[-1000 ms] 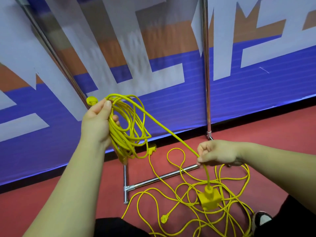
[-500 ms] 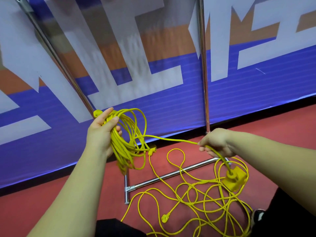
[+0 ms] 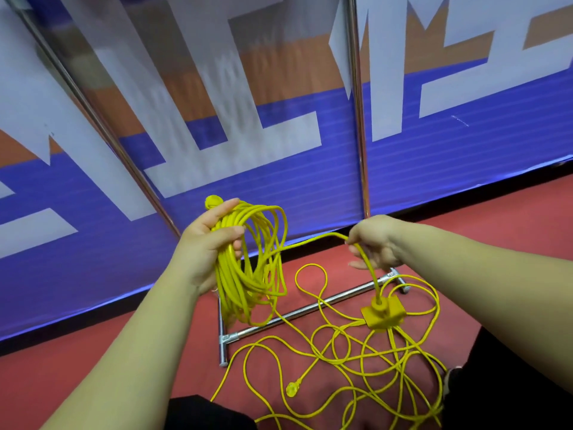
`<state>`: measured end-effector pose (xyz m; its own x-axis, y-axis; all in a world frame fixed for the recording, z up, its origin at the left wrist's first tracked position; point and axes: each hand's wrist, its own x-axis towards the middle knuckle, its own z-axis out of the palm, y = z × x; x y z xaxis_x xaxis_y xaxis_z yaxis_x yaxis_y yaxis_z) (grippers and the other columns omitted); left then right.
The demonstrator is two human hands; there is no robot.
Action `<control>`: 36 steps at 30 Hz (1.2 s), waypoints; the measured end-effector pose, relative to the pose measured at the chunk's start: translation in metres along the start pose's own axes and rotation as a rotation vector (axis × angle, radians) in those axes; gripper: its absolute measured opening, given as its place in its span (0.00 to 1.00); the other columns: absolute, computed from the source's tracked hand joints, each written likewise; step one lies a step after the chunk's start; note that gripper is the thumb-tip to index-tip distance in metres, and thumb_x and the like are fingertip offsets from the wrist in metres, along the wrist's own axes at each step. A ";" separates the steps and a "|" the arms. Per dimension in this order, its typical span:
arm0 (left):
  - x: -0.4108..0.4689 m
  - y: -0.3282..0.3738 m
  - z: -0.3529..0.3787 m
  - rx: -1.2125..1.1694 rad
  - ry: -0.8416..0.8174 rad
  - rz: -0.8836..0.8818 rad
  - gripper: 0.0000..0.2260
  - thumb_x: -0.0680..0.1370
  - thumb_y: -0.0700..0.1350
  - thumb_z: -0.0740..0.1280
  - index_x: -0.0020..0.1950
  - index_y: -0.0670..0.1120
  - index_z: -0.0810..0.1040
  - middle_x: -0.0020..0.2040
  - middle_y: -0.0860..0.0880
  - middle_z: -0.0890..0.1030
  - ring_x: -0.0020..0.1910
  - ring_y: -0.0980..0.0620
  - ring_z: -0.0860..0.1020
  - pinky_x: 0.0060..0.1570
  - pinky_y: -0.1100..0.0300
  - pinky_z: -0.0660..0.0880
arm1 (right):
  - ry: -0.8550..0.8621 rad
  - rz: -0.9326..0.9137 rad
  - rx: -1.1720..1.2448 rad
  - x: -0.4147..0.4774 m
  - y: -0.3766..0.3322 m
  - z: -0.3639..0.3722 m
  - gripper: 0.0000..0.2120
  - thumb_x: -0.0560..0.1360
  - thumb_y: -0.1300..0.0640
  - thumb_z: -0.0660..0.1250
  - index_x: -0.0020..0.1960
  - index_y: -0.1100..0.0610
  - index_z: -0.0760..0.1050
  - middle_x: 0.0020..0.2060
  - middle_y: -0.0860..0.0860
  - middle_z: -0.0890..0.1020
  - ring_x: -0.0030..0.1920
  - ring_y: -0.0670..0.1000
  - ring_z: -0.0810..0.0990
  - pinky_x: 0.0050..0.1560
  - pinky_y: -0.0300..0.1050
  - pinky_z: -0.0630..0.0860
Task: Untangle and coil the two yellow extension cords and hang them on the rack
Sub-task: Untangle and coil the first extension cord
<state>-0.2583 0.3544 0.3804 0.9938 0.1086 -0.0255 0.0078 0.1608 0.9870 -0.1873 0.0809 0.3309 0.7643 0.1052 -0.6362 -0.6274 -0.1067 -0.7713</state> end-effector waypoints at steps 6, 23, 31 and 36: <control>-0.004 -0.017 0.020 0.048 -0.096 -0.095 0.30 0.66 0.29 0.72 0.66 0.47 0.79 0.41 0.39 0.75 0.27 0.51 0.73 0.26 0.61 0.72 | -0.019 -0.053 0.257 0.000 -0.021 -0.006 0.06 0.81 0.66 0.61 0.45 0.61 0.73 0.38 0.53 0.74 0.36 0.48 0.76 0.49 0.53 0.80; -0.002 -0.039 0.060 0.024 -0.177 -0.161 0.31 0.69 0.32 0.73 0.70 0.49 0.76 0.41 0.40 0.80 0.31 0.49 0.78 0.32 0.58 0.78 | -0.133 -0.204 -0.053 -0.032 -0.045 0.011 0.04 0.77 0.58 0.71 0.44 0.55 0.79 0.35 0.50 0.84 0.31 0.44 0.82 0.34 0.37 0.77; 0.000 -0.040 0.069 -0.009 -0.180 -0.166 0.30 0.70 0.34 0.70 0.72 0.47 0.73 0.44 0.40 0.83 0.37 0.45 0.83 0.38 0.55 0.83 | -0.261 -0.090 0.035 -0.049 -0.053 0.016 0.04 0.79 0.60 0.68 0.45 0.57 0.77 0.28 0.48 0.82 0.27 0.42 0.81 0.36 0.36 0.77; -0.002 -0.041 0.070 -0.091 -0.264 -0.207 0.30 0.73 0.32 0.69 0.73 0.50 0.72 0.56 0.41 0.84 0.46 0.39 0.85 0.44 0.50 0.84 | -0.269 -0.088 0.138 -0.048 -0.055 0.018 0.05 0.79 0.61 0.68 0.45 0.59 0.78 0.29 0.51 0.83 0.28 0.43 0.82 0.31 0.36 0.80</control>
<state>-0.2524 0.2794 0.3514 0.9669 -0.1906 -0.1699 0.2139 0.2413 0.9466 -0.1925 0.0999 0.4038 0.7613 0.3676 -0.5341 -0.5890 0.0477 -0.8067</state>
